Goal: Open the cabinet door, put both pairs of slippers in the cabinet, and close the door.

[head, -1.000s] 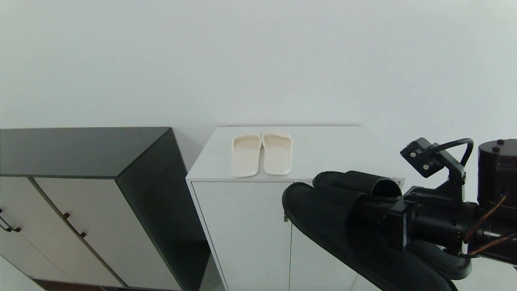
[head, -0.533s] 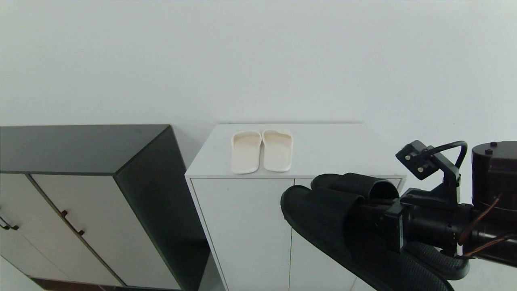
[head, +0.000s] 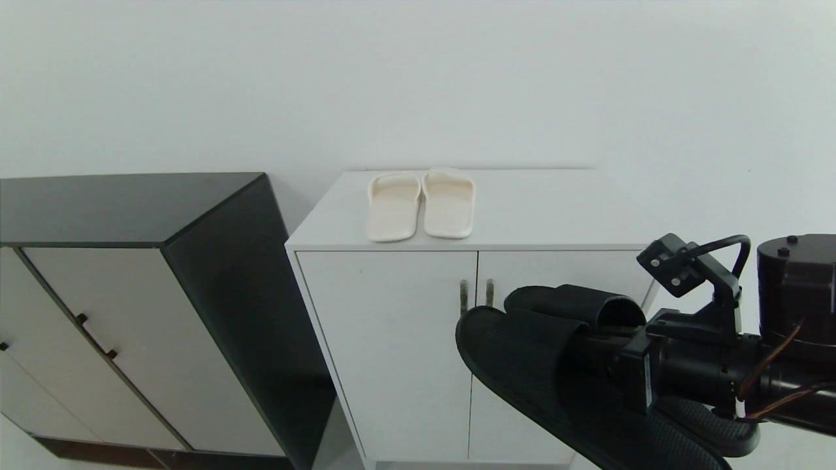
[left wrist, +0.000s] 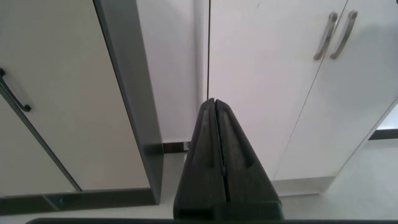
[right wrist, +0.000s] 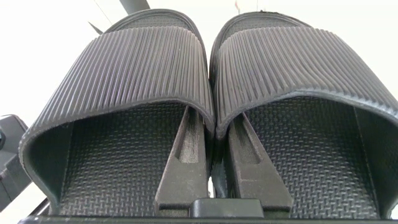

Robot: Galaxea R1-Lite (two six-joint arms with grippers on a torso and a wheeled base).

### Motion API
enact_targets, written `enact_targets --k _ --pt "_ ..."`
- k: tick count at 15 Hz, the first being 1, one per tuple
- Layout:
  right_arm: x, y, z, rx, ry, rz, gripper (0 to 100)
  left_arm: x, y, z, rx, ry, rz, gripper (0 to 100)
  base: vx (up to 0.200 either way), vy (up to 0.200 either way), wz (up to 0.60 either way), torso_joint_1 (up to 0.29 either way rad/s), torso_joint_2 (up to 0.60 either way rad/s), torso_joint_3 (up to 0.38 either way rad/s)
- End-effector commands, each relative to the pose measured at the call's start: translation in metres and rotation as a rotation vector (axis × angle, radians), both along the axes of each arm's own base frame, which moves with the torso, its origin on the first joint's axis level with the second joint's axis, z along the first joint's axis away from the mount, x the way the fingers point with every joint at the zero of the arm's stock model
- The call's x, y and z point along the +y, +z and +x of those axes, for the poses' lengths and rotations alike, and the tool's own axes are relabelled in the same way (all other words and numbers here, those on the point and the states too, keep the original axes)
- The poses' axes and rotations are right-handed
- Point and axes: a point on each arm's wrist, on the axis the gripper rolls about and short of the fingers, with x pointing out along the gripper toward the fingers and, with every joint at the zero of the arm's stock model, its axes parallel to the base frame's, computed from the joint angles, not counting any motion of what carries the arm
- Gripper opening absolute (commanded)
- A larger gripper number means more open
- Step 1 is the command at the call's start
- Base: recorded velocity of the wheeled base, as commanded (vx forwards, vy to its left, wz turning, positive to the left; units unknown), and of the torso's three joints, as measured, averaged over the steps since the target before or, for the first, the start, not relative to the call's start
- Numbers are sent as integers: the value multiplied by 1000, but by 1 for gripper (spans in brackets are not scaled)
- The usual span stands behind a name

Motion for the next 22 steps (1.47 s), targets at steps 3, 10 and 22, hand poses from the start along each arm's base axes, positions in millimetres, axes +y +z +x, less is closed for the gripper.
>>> enact_targets --k 3,10,22 --pt "0 -2 0 6 0 -4 0 0 0 0 1 1 1 0 0 0 0 -194 517 315" --pt "0 -3 0 10 2 -9 0 0 0 0 -1 1 4 100 0 0 0 -160 482 318" --pt "1 -12 0 19 14 -45 0 0 6 3 39 2 12 100 0 0 0 -69 405 334"
